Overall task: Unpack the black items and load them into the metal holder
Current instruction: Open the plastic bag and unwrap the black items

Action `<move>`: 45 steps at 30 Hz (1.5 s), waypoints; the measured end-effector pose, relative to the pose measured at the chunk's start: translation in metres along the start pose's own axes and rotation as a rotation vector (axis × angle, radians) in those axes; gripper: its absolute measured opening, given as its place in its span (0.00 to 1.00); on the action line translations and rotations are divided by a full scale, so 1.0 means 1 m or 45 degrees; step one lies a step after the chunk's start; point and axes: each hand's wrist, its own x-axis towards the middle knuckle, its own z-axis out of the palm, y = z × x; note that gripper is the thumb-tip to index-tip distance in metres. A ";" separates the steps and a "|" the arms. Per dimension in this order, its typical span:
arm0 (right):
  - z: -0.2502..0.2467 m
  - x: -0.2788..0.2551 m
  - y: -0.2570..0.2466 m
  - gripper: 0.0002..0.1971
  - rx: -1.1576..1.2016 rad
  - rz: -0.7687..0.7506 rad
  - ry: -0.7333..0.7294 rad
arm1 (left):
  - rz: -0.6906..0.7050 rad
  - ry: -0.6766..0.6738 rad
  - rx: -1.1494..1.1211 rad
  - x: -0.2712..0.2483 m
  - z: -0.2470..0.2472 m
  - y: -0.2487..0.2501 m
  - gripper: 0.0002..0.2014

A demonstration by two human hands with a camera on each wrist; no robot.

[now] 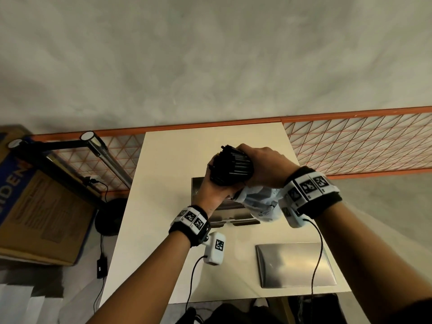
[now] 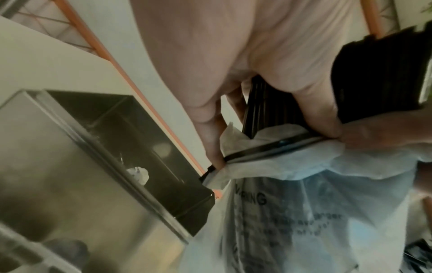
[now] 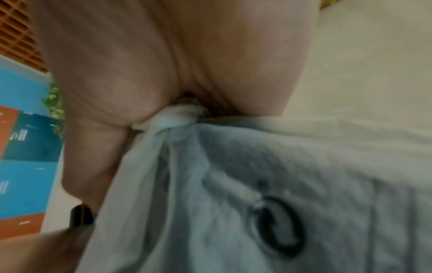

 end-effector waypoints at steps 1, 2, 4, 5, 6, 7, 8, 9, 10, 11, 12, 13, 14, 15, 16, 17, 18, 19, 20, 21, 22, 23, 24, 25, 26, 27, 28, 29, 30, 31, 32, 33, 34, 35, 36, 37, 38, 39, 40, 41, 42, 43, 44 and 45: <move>0.002 0.005 0.001 0.32 -0.033 0.019 -0.022 | 0.002 0.000 -0.033 0.003 0.002 -0.001 0.51; 0.005 0.010 0.003 0.31 -0.065 0.028 -0.042 | -0.006 -0.010 -0.060 0.004 0.003 -0.003 0.51; 0.017 0.019 0.007 0.29 -0.134 0.022 -0.080 | -0.058 -0.008 -0.112 0.005 0.001 -0.012 0.46; 0.025 0.023 0.010 0.28 -0.169 0.015 -0.098 | -0.103 0.008 -0.142 0.005 0.000 -0.018 0.43; 0.031 0.026 0.013 0.27 -0.202 0.008 -0.113 | -0.141 0.023 -0.164 0.004 -0.003 -0.023 0.40; 0.038 0.030 0.016 0.27 -0.228 0.001 -0.125 | -0.175 0.041 -0.186 0.004 -0.006 -0.029 0.38; 0.044 0.032 0.019 0.26 -0.249 -0.001 -0.137 | -0.203 0.045 -0.201 0.004 -0.009 -0.034 0.37; 0.049 0.035 0.022 0.26 -0.262 0.001 -0.150 | -0.226 0.048 -0.218 0.006 -0.013 -0.039 0.37; 0.053 0.037 0.024 0.26 -0.274 0.003 -0.166 | -0.246 0.050 -0.223 0.008 -0.016 -0.042 0.38; 0.057 0.039 0.026 0.26 -0.287 0.006 -0.182 | -0.267 0.059 -0.225 0.010 -0.019 -0.045 0.38; 0.060 0.042 0.027 0.25 -0.303 0.008 -0.195 | -0.282 0.066 -0.213 0.012 -0.021 -0.047 0.38; 0.063 0.044 0.028 0.25 -0.320 0.009 -0.206 | -0.297 0.079 -0.205 0.015 -0.023 -0.049 0.37; 0.065 0.046 0.029 0.24 -0.340 0.011 -0.219 | -0.309 0.086 -0.195 0.017 -0.024 -0.052 0.37; 0.068 0.049 0.029 0.24 -0.359 0.012 -0.231 | -0.321 0.100 -0.184 0.020 -0.025 -0.055 0.38; 0.070 0.052 0.030 0.23 -0.376 0.009 -0.243 | -0.332 0.109 -0.168 0.022 -0.026 -0.058 0.38; 0.073 0.054 0.030 0.22 -0.388 0.003 -0.257 | -0.344 0.118 -0.149 0.023 -0.027 -0.060 0.37; 0.076 0.056 0.031 0.21 -0.401 -0.001 -0.270 | -0.357 0.115 -0.127 0.024 -0.027 -0.061 0.33; 0.079 0.058 0.031 0.21 -0.414 -0.003 -0.280 | -0.370 0.106 -0.109 0.026 -0.028 -0.063 0.28; 0.080 0.059 0.031 0.21 -0.428 -0.002 -0.286 | -0.385 0.091 -0.097 0.026 -0.029 -0.064 0.24; 0.082 0.061 0.031 0.22 -0.444 0.004 -0.293 | -0.398 0.088 -0.097 0.028 -0.030 -0.065 0.22; 0.082 0.063 0.031 0.23 -0.456 0.012 -0.301 | -0.405 0.096 -0.098 0.029 -0.031 -0.065 0.21; 0.082 0.064 0.030 0.23 -0.466 0.022 -0.310 | -0.410 0.118 -0.107 0.031 -0.031 -0.065 0.20; 0.082 0.065 0.030 0.23 -0.475 0.029 -0.320 | -0.417 0.141 -0.120 0.033 -0.032 -0.065 0.18; 0.083 0.066 0.029 0.24 -0.484 0.033 -0.326 | -0.421 0.169 -0.150 0.035 -0.032 -0.064 0.16; 0.083 0.067 0.029 0.23 -0.492 0.032 -0.327 | -0.435 0.198 -0.196 0.036 -0.032 -0.062 0.15; 0.085 0.068 0.029 0.23 -0.503 0.026 -0.323 | -0.461 0.237 -0.270 0.037 -0.031 -0.061 0.13; 0.088 0.068 0.028 0.23 -0.514 0.015 -0.314 | -0.491 0.276 -0.337 0.038 -0.030 -0.059 0.11; 0.090 0.068 0.028 0.23 -0.529 -0.001 -0.305 | -0.515 0.316 -0.379 0.041 -0.029 -0.060 0.11; 0.092 0.068 0.027 0.23 -0.544 -0.019 -0.297 | -0.537 0.340 -0.369 0.043 -0.028 -0.060 0.14; 0.094 0.068 0.027 0.25 -0.563 -0.036 -0.294 | -0.554 0.349 -0.330 0.046 -0.027 -0.061 0.17; 0.095 0.068 0.026 0.26 -0.580 -0.050 -0.295 | -0.571 0.352 -0.275 0.050 -0.027 -0.062 0.20; 0.095 0.068 0.026 0.28 -0.594 -0.060 -0.302 | -0.588 0.352 -0.228 0.052 -0.026 -0.064 0.23; 0.096 0.069 0.026 0.30 -0.604 -0.071 -0.310 | -0.605 0.354 -0.188 0.055 -0.027 -0.066 0.26; 0.096 0.069 0.026 0.30 -0.615 -0.080 -0.314 | -0.612 0.355 -0.155 0.058 -0.028 -0.068 0.28; 0.097 0.069 0.026 0.31 -0.629 -0.091 -0.315 | -0.615 0.351 -0.128 0.060 -0.030 -0.071 0.28; 0.098 0.068 0.027 0.33 -0.645 -0.104 -0.314 | -0.611 0.337 -0.113 0.060 -0.030 -0.071 0.27; 0.099 0.069 0.027 0.35 -0.659 -0.120 -0.313 | -0.610 0.324 -0.112 0.059 -0.031 -0.070 0.27; 0.099 0.068 0.026 0.38 -0.672 -0.134 -0.314 | -0.605 0.315 -0.117 0.057 -0.030 -0.068 0.26; 0.101 0.069 0.026 0.40 -0.684 -0.143 -0.317 | -0.600 0.310 -0.124 0.056 -0.029 -0.066 0.26; 0.102 0.069 0.025 0.42 -0.694 -0.144 -0.322 | -0.594 0.301 -0.137 0.056 -0.029 -0.067 0.26; 0.103 0.069 0.024 0.44 -0.698 -0.133 -0.327 | -0.594 0.289 -0.148 0.055 -0.029 -0.067 0.26; 0.104 0.071 0.023 0.45 -0.700 -0.112 -0.326 | -0.590 0.283 -0.147 0.055 -0.029 -0.066 0.27; 0.107 0.072 0.023 0.45 -0.702 -0.086 -0.319 | -0.587 0.289 -0.136 0.056 -0.029 -0.067 0.28; 0.108 0.073 0.021 0.46 -0.707 -0.057 -0.319 | -0.579 0.293 -0.117 0.058 -0.030 -0.069 0.30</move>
